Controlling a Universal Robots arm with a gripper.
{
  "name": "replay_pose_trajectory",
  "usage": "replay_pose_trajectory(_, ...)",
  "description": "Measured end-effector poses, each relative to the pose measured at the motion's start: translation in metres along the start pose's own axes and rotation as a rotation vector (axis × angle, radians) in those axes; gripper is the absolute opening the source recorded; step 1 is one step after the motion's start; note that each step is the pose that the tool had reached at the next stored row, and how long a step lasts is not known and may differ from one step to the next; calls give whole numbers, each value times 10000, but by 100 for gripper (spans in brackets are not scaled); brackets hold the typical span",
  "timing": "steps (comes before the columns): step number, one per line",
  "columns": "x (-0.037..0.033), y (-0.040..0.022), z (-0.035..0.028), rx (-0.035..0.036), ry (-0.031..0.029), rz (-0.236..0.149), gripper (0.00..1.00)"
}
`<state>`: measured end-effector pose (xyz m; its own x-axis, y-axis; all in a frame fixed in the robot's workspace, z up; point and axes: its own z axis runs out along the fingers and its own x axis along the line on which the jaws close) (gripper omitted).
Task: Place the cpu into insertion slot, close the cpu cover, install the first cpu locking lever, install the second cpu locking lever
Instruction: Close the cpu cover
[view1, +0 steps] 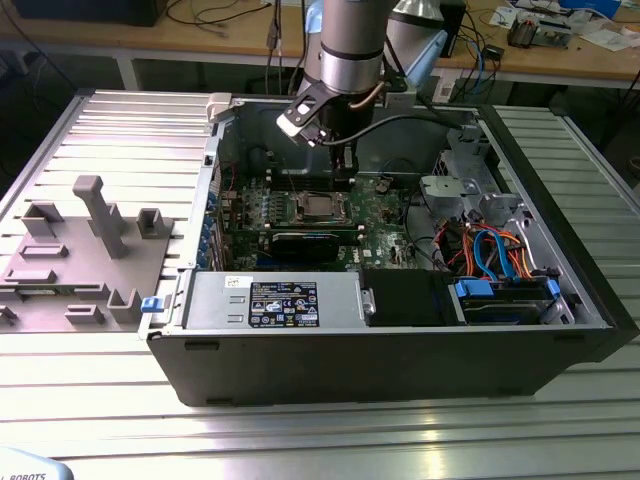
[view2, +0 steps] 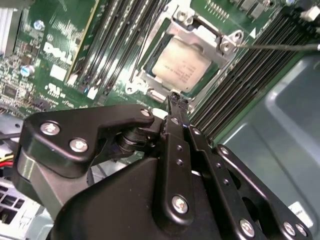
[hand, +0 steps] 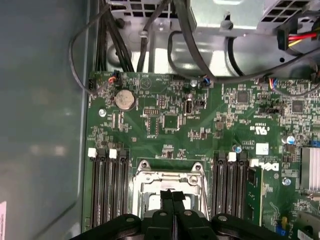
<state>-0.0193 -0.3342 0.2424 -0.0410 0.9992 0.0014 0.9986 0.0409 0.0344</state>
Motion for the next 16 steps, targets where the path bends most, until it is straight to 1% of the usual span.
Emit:
replay_pose_trajectory(1,1,-29,28,0,0,1,11)
replay_pose_trajectory(2,1,-33,40,2,2,-1,11)
replay_pose_trajectory(3,1,-33,47,35,3,-2,11)
replay_pose_trajectory(4,1,-34,55,138,6,-1,11)
replay_pose_trajectory(5,1,-35,60,294,13,2,11)
replay_pose_trajectory(7,2,-36,76,577,14,1,11)
replay_pose_trajectory(8,2,-47,83,594,12,4,11)
replay_pose_trajectory(9,2,-64,88,596,12,2,11)
replay_pose_trajectory(12,5,-135,107,597,10,0,11)
replay_pose_trajectory(16,8,-203,119,595,12,3,11)
